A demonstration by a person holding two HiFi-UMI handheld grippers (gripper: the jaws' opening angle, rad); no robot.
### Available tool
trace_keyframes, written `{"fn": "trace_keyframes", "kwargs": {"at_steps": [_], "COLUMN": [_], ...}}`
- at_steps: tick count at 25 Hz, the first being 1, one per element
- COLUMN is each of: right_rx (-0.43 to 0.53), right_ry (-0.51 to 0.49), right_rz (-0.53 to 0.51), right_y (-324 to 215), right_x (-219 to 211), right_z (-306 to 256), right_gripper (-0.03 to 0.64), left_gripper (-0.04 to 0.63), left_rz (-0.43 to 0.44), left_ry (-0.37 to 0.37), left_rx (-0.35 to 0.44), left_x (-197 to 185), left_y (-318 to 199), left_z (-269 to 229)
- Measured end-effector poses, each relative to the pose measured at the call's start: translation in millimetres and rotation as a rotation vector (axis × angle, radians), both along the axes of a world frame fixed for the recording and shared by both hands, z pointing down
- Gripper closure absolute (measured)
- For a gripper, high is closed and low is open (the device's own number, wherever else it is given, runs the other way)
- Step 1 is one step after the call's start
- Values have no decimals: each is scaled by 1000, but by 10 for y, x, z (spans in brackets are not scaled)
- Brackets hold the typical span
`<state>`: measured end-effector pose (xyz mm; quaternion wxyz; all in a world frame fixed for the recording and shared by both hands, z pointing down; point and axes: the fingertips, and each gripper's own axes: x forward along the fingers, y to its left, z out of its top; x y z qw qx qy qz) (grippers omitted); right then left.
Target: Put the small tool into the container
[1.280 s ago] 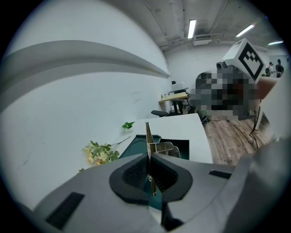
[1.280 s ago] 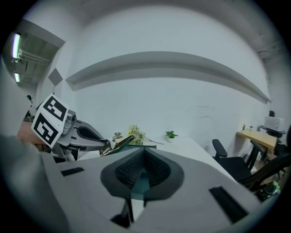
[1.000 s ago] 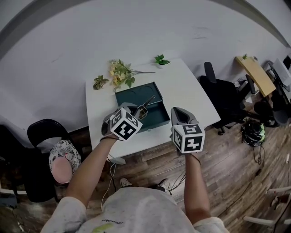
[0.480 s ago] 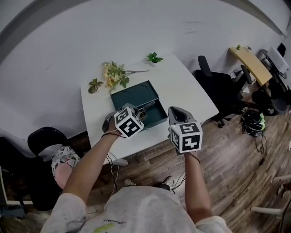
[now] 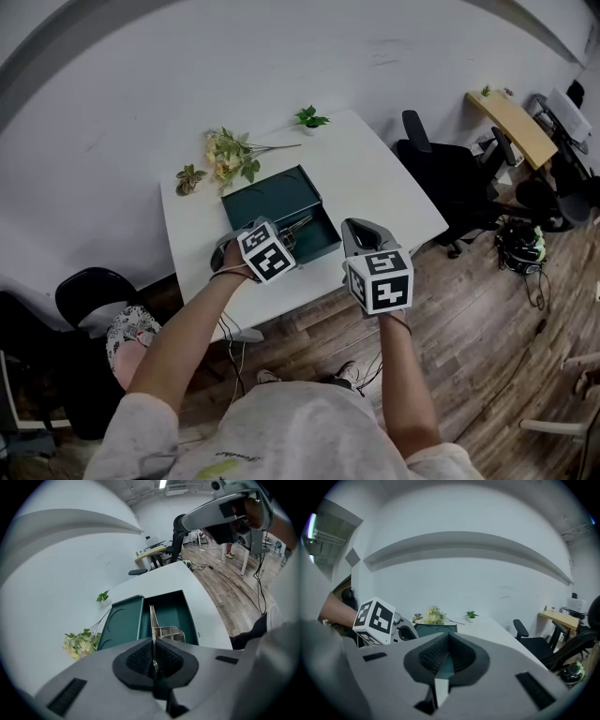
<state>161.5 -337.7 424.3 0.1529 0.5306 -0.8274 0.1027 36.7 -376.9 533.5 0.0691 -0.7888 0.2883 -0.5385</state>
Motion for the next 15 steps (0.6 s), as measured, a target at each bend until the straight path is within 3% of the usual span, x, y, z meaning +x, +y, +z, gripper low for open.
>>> {"fn": "trace_keyframes", "kwargs": {"at_steps": [15], "right_rx": [-36], "right_ry": [9], "right_rz": [-10], "right_y": [-156], "right_x": [195], "right_z": [128], "right_gripper": [612], "left_gripper": [592], "left_rz": [21], "left_ry": [-87], "left_rx": [9], "left_x": [75], "left_y": [-164], "left_z": [187]}}
